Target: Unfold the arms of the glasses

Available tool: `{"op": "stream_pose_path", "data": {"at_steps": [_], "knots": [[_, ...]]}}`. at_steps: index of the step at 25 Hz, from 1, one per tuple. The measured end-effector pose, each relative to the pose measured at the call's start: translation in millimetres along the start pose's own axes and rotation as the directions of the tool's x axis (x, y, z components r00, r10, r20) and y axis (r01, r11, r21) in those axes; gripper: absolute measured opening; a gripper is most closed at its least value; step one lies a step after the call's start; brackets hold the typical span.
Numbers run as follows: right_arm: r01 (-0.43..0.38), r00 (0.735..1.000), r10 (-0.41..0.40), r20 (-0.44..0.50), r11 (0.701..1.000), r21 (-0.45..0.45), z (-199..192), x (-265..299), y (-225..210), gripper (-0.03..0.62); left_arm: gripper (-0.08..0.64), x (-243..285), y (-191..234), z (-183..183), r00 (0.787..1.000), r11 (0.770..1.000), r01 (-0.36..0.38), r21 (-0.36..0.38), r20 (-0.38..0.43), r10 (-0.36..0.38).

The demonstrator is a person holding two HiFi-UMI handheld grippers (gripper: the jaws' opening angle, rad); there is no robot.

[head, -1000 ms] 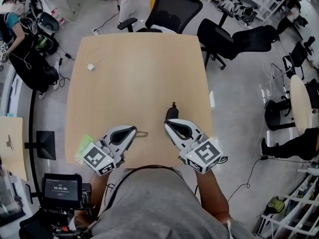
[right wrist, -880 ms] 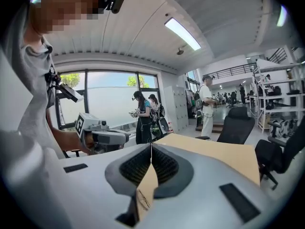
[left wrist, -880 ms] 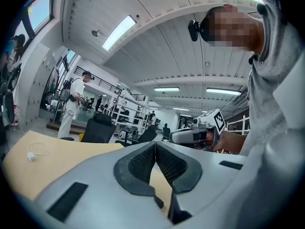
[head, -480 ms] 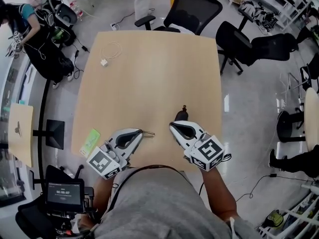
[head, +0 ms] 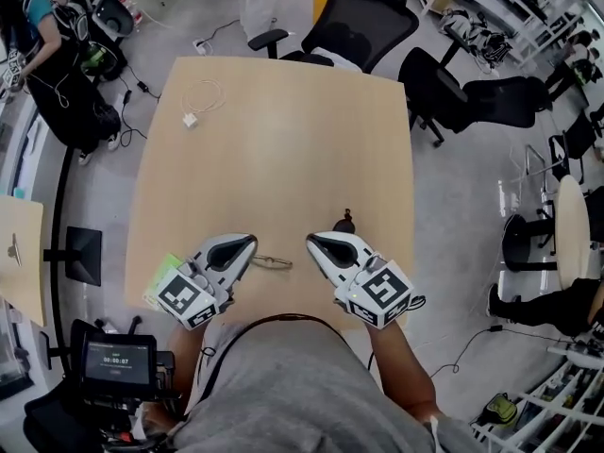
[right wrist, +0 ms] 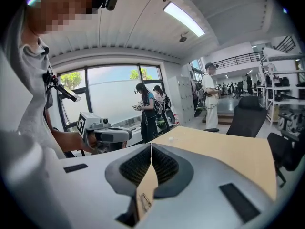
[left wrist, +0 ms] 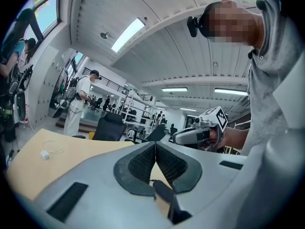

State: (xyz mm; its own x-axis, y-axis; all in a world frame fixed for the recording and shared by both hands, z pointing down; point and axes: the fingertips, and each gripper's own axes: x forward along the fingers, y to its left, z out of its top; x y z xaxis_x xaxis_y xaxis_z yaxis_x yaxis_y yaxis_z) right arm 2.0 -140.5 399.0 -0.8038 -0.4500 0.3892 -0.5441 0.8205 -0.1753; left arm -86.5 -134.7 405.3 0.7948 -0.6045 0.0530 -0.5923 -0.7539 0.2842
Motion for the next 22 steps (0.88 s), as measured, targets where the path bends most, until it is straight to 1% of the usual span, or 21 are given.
{"op": "stream_pose_path", "data": {"at_steps": [3,8,10,13,16,19,22], "knots": [[0.002,1.000,-0.002,-0.020,1.000,0.016,-4,35,-9,0.008,0.006,4,28,-17,0.999,0.999,0.019,-0.026,-0.028,-0.020],[-0.027,0.999,0.028,-0.035,0.999,0.029,-6,48,9,0.008,0.006,0,26,-47,0.995,0.997,0.023,-0.075,-0.100,-0.031],[-0.028,0.999,0.029,-0.043,0.999,0.036,-7,51,7,0.008,0.006,3,29,-55,0.992,0.995,0.024,-0.092,-0.122,-0.035],[-0.019,0.997,0.023,-0.070,0.998,0.052,-17,63,-13,0.008,0.006,18,48,-65,0.989,0.993,0.027,-0.111,-0.143,-0.043],[-0.003,0.995,0.010,-0.101,0.998,0.062,-27,79,-37,0.008,0.006,37,68,-72,0.987,0.993,0.040,-0.110,-0.153,-0.056],[-0.002,0.992,0.009,-0.127,0.998,0.062,-36,93,-51,0.008,0.006,51,75,-81,0.983,0.992,0.053,-0.117,-0.169,-0.072],[-0.004,0.990,0.013,-0.139,0.998,0.067,-46,108,-61,0.008,0.006,62,76,-102,0.975,0.990,0.067,-0.122,-0.205,-0.091]]}}
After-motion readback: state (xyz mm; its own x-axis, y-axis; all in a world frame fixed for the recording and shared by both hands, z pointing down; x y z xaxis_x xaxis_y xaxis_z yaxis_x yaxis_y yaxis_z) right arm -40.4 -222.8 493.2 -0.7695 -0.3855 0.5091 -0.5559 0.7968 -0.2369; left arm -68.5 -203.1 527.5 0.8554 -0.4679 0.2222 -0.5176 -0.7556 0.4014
